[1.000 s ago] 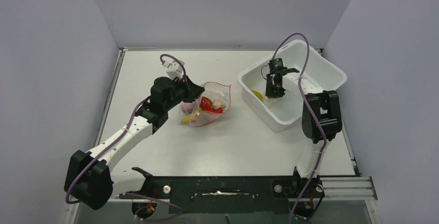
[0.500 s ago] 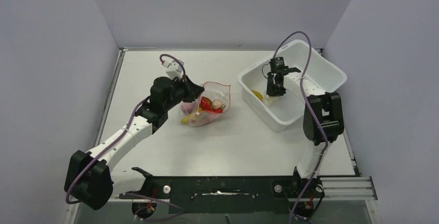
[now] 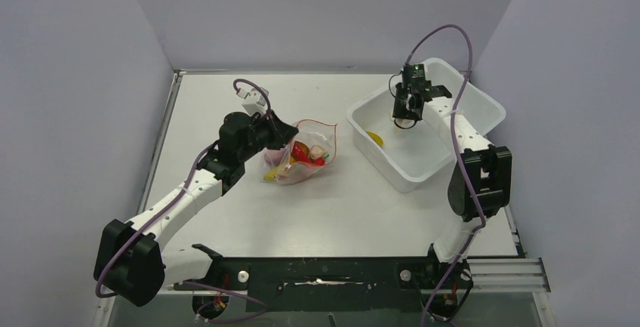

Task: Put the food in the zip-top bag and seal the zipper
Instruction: Pick up the fake vegetable from the bin, then place the fake vegetable in the zipper food storage bag.

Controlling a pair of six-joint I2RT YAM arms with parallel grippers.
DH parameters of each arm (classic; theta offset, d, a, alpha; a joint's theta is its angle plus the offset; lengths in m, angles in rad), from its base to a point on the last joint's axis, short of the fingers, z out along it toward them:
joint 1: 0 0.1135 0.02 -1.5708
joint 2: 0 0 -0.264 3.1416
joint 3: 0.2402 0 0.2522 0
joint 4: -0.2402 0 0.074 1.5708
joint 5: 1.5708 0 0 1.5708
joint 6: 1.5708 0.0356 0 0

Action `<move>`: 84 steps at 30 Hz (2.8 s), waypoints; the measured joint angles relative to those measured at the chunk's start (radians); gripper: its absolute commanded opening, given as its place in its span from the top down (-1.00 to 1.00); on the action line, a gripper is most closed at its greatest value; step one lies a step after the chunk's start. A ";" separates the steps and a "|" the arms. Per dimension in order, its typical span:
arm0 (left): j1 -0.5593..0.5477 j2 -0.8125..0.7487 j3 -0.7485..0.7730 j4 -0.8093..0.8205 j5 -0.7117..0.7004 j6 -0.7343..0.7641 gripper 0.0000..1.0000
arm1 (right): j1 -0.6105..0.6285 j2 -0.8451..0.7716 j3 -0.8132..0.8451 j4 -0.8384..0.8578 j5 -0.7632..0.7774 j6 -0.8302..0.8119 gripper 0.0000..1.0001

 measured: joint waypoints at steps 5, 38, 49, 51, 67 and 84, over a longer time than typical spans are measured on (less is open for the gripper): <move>0.000 0.000 0.000 0.001 0.001 0.000 1.00 | 0.000 -0.056 0.053 -0.012 -0.004 0.003 0.62; 0.002 -0.003 -0.005 0.031 0.009 -0.005 1.00 | 0.262 -0.424 -0.271 0.373 -0.415 -0.126 0.52; 0.002 -0.003 -0.011 0.046 0.025 -0.010 1.00 | 0.353 -0.435 -0.409 0.549 -0.552 -0.240 0.52; 0.002 -0.003 -0.012 0.049 0.028 -0.010 1.00 | 0.371 -0.435 -0.430 0.565 -0.570 -0.279 0.52; 0.002 -0.024 -0.044 0.083 0.046 -0.032 1.00 | 0.472 -0.370 -0.463 0.623 -0.622 -0.470 0.46; 0.002 -0.048 -0.048 0.090 0.067 -0.044 1.00 | 0.479 -0.363 -0.449 0.570 -0.627 -0.565 -0.05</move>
